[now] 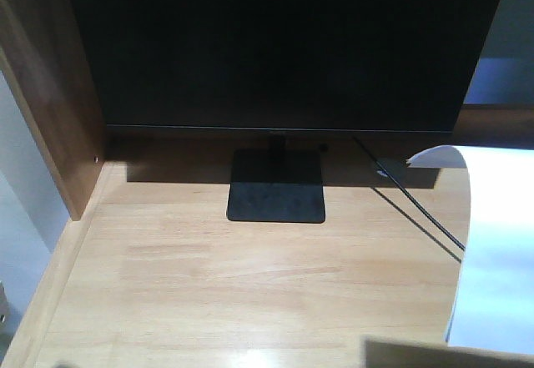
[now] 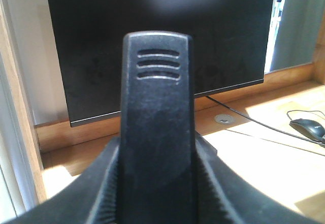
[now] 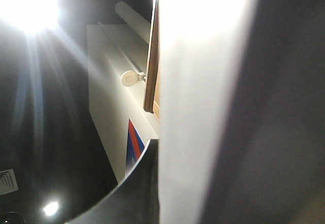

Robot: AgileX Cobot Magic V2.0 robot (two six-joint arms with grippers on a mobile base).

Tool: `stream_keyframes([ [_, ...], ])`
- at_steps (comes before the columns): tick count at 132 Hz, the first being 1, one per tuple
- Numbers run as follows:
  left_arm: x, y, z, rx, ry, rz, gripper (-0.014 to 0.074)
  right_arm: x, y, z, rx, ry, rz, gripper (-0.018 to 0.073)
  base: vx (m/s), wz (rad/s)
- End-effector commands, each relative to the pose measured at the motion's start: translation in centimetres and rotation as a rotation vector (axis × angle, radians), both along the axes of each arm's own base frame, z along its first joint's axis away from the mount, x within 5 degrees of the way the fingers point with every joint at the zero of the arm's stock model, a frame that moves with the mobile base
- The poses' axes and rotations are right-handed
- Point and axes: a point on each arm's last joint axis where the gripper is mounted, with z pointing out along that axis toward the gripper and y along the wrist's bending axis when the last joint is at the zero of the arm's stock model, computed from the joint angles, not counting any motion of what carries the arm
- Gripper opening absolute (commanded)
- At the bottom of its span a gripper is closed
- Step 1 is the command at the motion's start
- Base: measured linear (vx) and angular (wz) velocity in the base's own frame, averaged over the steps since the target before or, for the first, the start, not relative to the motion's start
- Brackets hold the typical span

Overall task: Grab stapler and paper to desk for stapling
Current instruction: 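Approach the desk surface in front of the black monitor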

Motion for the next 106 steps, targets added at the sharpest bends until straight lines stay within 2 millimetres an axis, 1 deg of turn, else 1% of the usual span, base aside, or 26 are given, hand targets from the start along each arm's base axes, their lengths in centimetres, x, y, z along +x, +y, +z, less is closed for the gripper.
stream_keyframes([
  [1,-0.12,-0.01,1.95,-0.060,-0.122,-0.012,-0.0006,-0.34,-0.03,0.86,0.004,-0.047,-0.006,-0.0002,0.00,0.00],
  [106,-0.12,-0.01,1.95,-0.060,-0.122,-0.012,-0.0006,-0.35,-0.04,0.87,0.005,-0.049,-0.006,-0.0002,0.00,0.00],
])
